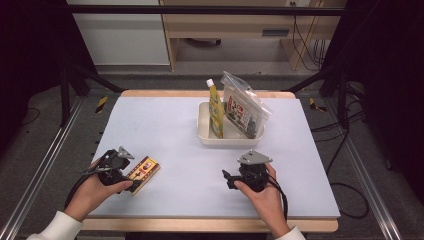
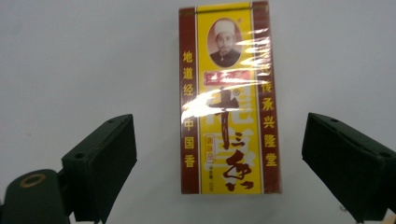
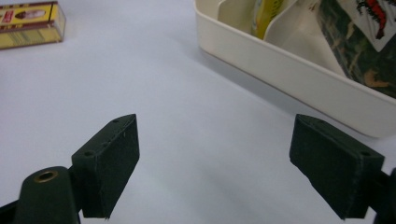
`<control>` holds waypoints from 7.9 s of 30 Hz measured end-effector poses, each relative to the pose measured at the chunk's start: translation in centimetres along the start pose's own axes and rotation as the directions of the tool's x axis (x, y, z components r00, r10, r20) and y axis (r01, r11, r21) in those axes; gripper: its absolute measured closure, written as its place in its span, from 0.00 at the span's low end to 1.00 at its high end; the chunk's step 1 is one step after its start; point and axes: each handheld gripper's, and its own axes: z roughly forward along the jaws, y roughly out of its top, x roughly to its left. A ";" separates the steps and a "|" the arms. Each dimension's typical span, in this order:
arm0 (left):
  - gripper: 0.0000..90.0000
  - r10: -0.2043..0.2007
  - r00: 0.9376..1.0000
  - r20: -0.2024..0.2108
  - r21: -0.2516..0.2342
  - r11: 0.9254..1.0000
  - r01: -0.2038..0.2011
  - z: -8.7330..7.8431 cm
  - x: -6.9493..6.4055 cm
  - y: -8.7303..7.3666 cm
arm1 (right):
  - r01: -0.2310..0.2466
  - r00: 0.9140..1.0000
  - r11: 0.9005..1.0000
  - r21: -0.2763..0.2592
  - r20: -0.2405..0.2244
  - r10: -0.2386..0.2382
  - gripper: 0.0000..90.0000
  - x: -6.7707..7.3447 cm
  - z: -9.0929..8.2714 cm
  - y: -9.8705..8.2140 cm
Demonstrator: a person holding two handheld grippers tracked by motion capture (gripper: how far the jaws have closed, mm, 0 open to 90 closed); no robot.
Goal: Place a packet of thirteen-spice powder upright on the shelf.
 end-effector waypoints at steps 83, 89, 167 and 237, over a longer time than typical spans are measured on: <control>0.36 0.200 0.977 -0.078 -0.539 0.815 -0.211 2.0 -8.1 3.8 | -0.151 0.953 0.980 -0.130 -0.284 0.109 0.37 2.5 1.7 5.3; 0.36 0.209 0.975 -0.075 -0.553 0.805 -0.215 1.9 -8.5 3.8 | -0.177 0.941 0.978 -0.112 -0.309 0.135 0.34 2.6 2.1 5.3; 0.10 -0.024 0.999 -0.025 -0.508 0.861 0.009 0.8 -3.2 -2.1 | -0.315 0.949 0.907 -0.281 -0.109 0.296 0.75 1.8 0.4 11.8; 0.10 0.031 1.000 -0.007 -0.491 0.871 -0.030 1.3 -4.1 -1.6 | -0.245 0.913 0.888 -0.389 0.215 0.346 0.75 2.8 6.3 12.6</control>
